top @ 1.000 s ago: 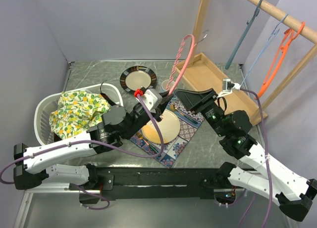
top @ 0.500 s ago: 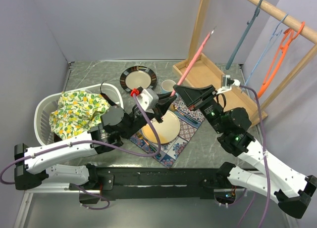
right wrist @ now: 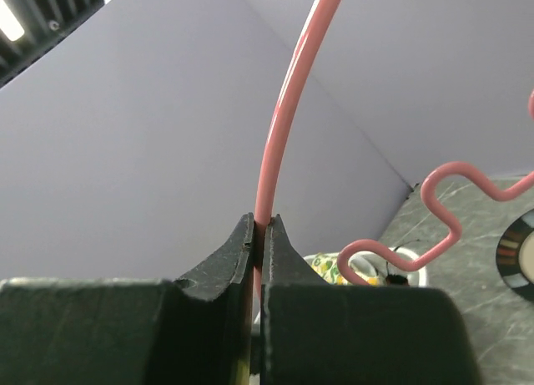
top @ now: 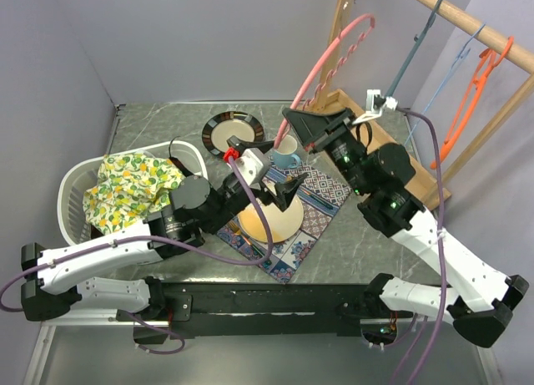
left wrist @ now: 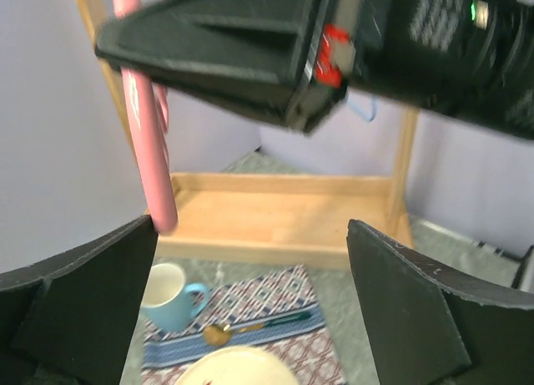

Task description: Remove the skirt from the hanger

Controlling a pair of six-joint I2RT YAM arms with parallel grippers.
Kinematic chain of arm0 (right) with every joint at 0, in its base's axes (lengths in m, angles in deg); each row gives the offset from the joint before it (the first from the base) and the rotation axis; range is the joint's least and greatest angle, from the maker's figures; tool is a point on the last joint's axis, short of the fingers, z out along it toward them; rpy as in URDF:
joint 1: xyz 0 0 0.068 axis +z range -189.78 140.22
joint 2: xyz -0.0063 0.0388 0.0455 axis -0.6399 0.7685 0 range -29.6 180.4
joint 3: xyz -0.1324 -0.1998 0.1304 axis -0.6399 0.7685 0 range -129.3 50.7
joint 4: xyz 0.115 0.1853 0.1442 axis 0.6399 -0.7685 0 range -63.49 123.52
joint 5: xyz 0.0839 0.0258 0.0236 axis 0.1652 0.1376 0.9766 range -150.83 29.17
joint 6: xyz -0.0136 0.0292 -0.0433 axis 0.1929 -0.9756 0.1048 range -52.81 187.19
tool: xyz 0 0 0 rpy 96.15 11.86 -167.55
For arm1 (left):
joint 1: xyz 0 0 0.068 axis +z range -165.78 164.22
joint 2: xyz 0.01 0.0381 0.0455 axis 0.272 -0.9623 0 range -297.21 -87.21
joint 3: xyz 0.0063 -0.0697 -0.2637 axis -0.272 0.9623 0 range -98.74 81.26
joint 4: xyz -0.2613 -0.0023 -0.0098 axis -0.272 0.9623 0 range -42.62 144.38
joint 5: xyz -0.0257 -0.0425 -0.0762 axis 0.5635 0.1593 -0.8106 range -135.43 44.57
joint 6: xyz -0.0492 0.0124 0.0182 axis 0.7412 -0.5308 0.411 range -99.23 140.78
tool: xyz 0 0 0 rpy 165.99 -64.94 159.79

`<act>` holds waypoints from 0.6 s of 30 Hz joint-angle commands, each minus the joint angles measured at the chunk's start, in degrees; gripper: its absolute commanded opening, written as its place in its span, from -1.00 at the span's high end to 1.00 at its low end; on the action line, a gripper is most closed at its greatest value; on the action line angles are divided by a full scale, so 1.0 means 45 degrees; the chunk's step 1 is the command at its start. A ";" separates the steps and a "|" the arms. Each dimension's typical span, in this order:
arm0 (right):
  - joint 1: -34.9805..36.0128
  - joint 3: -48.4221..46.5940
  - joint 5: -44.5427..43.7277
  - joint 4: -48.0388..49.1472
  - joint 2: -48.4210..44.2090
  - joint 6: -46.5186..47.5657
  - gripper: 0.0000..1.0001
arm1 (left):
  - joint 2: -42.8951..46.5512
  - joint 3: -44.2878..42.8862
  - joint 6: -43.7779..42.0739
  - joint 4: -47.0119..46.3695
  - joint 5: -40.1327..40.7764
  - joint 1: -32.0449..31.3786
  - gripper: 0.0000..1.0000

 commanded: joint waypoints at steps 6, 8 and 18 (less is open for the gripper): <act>-0.2141 -0.3172 0.1111 0.0278 0.2525 -0.0987 1.00 | 0.1772 -0.0516 -0.1635 0.3385 0.1850 -0.0084 -0.99; -0.2572 -0.3600 0.0900 0.0260 0.2858 -0.1184 1.00 | 0.2084 -0.0437 -0.1812 0.3818 0.2303 -0.0065 -0.99; -0.3762 -0.5927 0.0175 -0.0113 0.5398 -0.1456 1.00 | 0.1988 0.3330 -0.5308 0.1809 0.6680 -0.0084 -0.99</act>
